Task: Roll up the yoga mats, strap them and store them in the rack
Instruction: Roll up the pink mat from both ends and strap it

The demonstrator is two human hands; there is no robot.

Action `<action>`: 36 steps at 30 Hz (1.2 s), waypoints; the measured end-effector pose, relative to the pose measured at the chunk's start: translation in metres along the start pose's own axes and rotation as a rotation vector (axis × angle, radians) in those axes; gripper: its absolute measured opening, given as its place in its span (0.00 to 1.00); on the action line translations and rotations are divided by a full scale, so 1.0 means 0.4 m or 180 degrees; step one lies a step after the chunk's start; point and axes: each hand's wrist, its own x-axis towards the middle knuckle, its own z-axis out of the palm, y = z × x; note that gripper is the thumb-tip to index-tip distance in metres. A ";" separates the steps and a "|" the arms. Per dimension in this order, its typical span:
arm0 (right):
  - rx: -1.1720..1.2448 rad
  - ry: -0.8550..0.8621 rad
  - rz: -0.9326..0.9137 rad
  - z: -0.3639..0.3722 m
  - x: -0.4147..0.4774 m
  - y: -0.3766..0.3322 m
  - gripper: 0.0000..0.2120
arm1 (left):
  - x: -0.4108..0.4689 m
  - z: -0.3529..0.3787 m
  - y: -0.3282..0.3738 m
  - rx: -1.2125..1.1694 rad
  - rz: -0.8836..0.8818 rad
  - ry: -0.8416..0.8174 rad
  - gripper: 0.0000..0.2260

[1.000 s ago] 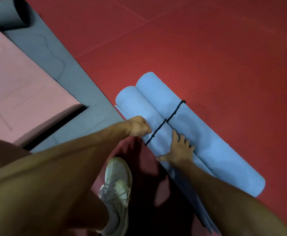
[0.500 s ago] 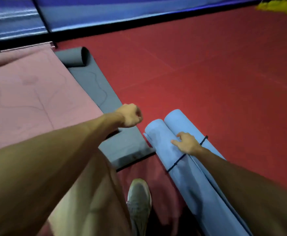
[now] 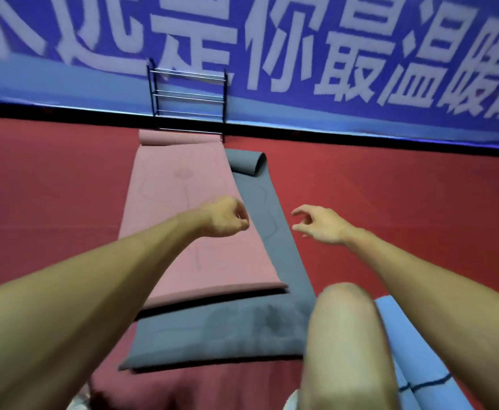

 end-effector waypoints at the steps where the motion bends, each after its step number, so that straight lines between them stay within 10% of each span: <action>1: -0.0131 -0.0088 -0.0146 0.006 0.015 -0.047 0.19 | -0.022 -0.017 -0.029 0.0001 -0.0012 -0.0002 0.09; 10: -0.0654 -0.0966 -0.0847 0.232 0.191 -0.263 0.18 | -0.060 0.016 -0.351 -0.0244 -0.0887 -0.0130 0.09; 22: -0.0624 -0.1736 -0.0456 0.651 0.374 -0.060 0.19 | 0.062 0.373 -0.608 -0.0304 -0.1297 -0.0626 0.08; 36: -0.0897 -0.1009 -0.1017 0.973 0.388 0.123 0.23 | 0.155 0.751 -0.725 0.1162 -0.1146 -0.0112 0.10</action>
